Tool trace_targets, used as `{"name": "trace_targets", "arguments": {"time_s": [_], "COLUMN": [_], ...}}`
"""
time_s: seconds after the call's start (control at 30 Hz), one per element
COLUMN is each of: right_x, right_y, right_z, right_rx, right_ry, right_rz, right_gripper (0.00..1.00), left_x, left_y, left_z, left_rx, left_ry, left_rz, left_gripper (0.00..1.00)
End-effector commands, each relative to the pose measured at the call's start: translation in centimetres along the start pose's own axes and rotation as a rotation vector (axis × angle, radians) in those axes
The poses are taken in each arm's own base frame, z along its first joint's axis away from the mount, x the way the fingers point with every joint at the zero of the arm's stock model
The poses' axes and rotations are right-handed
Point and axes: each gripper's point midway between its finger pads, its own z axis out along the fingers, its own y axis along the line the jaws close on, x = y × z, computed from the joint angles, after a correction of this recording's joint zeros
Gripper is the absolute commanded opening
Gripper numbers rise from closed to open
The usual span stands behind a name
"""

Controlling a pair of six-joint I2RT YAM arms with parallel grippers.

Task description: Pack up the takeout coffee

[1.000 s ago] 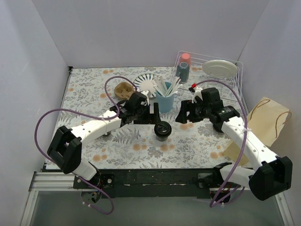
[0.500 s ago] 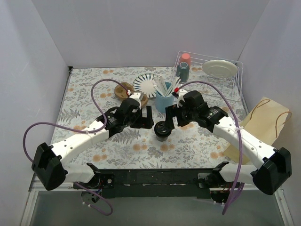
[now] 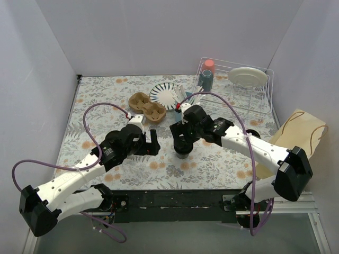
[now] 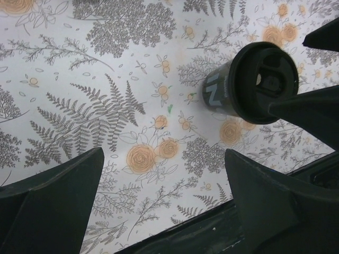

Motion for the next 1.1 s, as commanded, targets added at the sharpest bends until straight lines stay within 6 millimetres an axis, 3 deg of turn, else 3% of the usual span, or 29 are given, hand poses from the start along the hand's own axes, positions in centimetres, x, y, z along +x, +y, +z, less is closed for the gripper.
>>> {"name": "trace_targets", "arguments": {"time_s": [0.0,0.3,0.63,0.83,1.07], "right_x": [-1.6,0.8,2.0,1.6,0.0], "right_y": [0.0,-0.1,-2.7,-6.2,-13.5], "right_z": [0.2,1.7,1.7,1.1,0.1], "right_rx": [0.067,0.112,0.264,0.376,0.422], "right_ry": [-0.038,0.043,0.080,0.064,0.012], "right_rz": [-0.030,-0.066,-0.074,-0.057,0.089], "right_gripper": [0.98,0.96,0.85,0.84,0.84], "left_x": [0.3,-0.6,-0.9,-1.1,-1.1], "left_y": [0.9,1.0,1.3,1.5,1.4], "left_z": [-0.5,-1.1,-1.4,-1.6,-1.7], "left_rx": [-0.012,-0.003,-0.019,-0.025,-0.019], "left_ry": [-0.032,-0.085,-0.102,-0.115,-0.119], "left_rz": [0.002,0.001,-0.001,-0.008,-0.011], "left_gripper": [0.98,0.98,0.98,0.98,0.98]}}
